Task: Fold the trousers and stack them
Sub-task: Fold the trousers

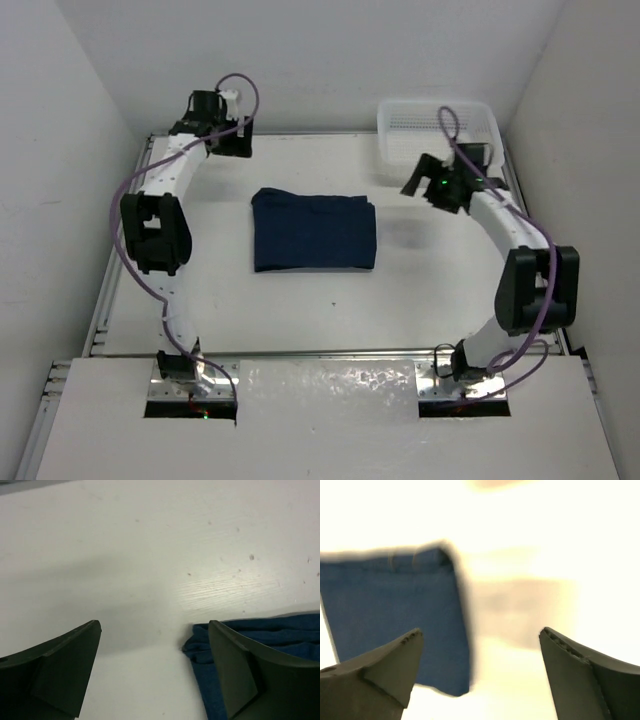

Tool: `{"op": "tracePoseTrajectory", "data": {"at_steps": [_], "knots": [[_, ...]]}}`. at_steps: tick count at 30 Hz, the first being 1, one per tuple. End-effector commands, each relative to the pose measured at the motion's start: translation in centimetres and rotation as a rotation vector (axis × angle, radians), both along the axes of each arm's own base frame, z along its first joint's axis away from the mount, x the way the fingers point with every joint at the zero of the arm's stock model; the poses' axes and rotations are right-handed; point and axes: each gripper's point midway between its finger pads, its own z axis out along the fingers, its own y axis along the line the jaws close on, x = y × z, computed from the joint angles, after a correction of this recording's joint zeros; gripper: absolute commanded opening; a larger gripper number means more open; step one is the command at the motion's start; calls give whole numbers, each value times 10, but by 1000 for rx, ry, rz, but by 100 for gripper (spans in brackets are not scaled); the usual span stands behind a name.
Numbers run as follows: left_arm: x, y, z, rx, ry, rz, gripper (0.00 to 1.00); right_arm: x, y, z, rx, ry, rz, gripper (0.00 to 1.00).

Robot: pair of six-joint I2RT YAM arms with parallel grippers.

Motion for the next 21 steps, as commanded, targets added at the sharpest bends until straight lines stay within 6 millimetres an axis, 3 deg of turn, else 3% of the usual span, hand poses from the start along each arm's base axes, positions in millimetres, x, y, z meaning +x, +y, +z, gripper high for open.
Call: {"op": "tracePoseTrajectory", "data": {"at_steps": [1,2,3,4,5,7,8,11,12,13,15,21], "knots": [[-9,40,76,59,-117,89,88,-7,-57,25,-60,3,-89,99],[-14,52,74,70,-105,116,95,-10,-82,25,-74,17,-132,99],[-19,53,73,75,-99,118,96,-19,-92,21,-70,53,-147,99],[-26,72,79,83,-103,152,96,-22,-101,21,-63,64,-159,99],[-35,91,66,87,-66,188,97,-27,-123,21,-55,73,-210,99],[-48,112,59,85,-39,233,98,-34,-141,20,-43,80,-264,99],[-60,133,44,79,3,272,98,-41,-160,20,-46,82,-322,99],[-87,157,24,76,68,315,98,-53,-187,20,-79,88,-415,99],[-94,161,28,90,58,317,99,-56,-192,20,-91,92,-429,99],[-106,165,15,102,91,329,99,-58,-194,19,-100,93,-429,99],[-120,165,7,114,103,333,99,-60,-194,20,-101,93,-428,99],[-139,151,-7,68,122,306,99,-61,-186,17,-67,74,-423,99]]}}
